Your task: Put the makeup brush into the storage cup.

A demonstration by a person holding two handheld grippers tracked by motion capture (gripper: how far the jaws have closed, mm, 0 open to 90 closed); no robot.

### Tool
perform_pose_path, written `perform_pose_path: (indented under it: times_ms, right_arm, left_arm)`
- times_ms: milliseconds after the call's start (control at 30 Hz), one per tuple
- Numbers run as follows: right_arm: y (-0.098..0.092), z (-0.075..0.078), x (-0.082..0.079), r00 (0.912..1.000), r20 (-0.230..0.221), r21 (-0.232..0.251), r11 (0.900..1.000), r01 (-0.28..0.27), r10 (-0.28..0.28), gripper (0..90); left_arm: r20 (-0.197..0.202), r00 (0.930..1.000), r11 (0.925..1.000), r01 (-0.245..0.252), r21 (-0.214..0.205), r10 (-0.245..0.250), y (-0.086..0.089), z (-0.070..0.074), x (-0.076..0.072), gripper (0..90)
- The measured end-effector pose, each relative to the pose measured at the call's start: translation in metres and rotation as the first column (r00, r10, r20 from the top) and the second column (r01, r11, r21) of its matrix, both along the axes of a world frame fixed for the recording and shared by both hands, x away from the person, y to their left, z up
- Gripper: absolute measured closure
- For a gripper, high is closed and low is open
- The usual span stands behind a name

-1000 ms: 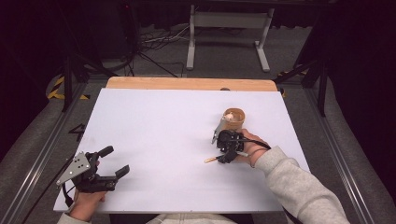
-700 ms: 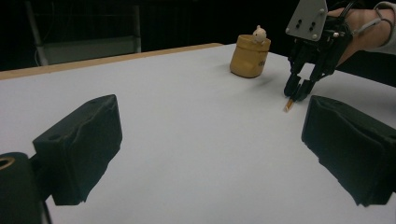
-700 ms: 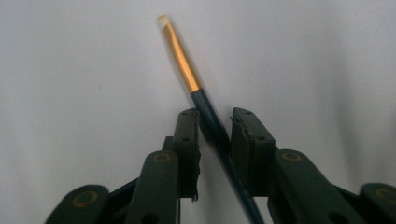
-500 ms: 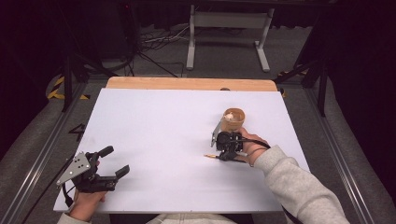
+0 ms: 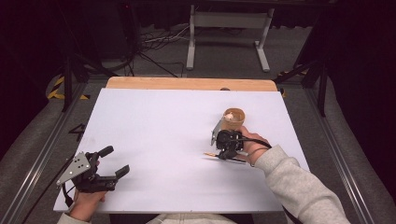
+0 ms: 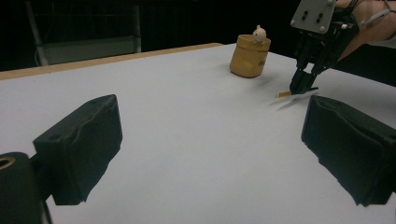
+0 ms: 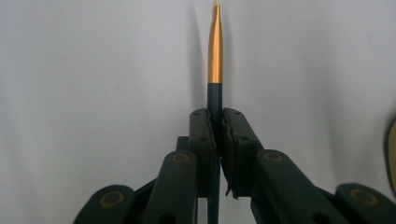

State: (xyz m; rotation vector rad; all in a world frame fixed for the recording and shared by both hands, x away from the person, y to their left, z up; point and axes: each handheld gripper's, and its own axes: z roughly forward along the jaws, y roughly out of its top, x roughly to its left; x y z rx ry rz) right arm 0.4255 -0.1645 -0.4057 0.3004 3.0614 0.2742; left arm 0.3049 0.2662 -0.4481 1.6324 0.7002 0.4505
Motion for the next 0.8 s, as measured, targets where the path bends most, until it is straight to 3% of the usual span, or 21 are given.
perform_pose_path:
  times_ms: [300,467,800]
  right_arm:
    - [0.0,0.02,-0.004,0.9988,0.049,0.048,0.9988,0.001,-0.003,83.2]
    - [-0.002,0.031,-0.007,0.9963,0.084,0.105,0.9944,0.008,-0.017,83.2]
    - [-0.01,0.049,-0.01,0.9848,0.166,0.252,0.9677,0.007,-0.05,83.2]
  left_arm:
    - [-0.003,1.0,1.0,-0.001,-0.003,0.001,0.0,0.0,0.0,5.9]
    - [0.0,1.0,1.0,-0.001,-0.001,0.001,0.0,0.0,0.0,5.9]
    - [-0.001,1.0,1.0,-0.002,-0.001,0.002,0.0,0.0,0.0,6.0]
